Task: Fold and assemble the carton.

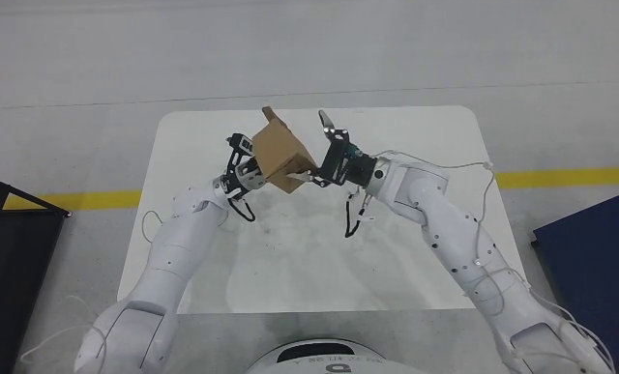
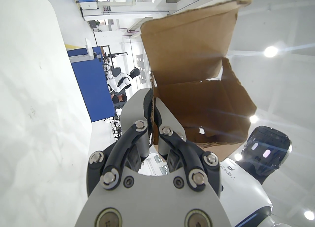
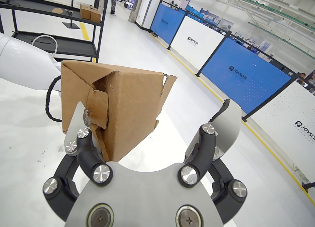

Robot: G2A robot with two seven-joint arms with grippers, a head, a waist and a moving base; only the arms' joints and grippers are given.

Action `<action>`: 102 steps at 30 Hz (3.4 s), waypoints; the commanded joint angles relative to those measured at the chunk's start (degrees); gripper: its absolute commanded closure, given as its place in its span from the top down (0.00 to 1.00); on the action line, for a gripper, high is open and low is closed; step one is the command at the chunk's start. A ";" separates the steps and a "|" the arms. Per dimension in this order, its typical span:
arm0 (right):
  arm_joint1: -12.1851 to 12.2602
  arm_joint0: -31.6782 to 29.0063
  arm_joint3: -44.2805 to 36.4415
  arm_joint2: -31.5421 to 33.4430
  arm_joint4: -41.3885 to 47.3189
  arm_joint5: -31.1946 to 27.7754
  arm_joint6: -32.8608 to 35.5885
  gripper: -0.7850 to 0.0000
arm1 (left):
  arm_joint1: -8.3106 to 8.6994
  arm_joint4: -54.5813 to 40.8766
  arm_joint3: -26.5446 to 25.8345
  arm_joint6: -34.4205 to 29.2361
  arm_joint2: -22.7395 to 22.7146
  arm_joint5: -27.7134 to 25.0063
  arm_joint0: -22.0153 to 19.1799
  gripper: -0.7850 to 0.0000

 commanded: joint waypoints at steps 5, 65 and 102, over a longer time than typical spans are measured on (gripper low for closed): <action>-0.20 0.16 -0.21 -0.32 -0.08 0.54 1.57 1.00 | 0.23 1.23 -0.36 0.74 0.26 -0.73 0.03 0.00; 2.26 -7.50 -8.16 9.85 -3.78 -2.60 6.04 1.00 | 3.78 106.40 -22.98 69.95 8.76 17.15 5.99 0.00; 3.16 -12.06 -11.93 14.88 -3.95 0.86 6.04 1.00 | 5.58 116.03 -22.91 66.46 3.25 15.91 4.17 1.00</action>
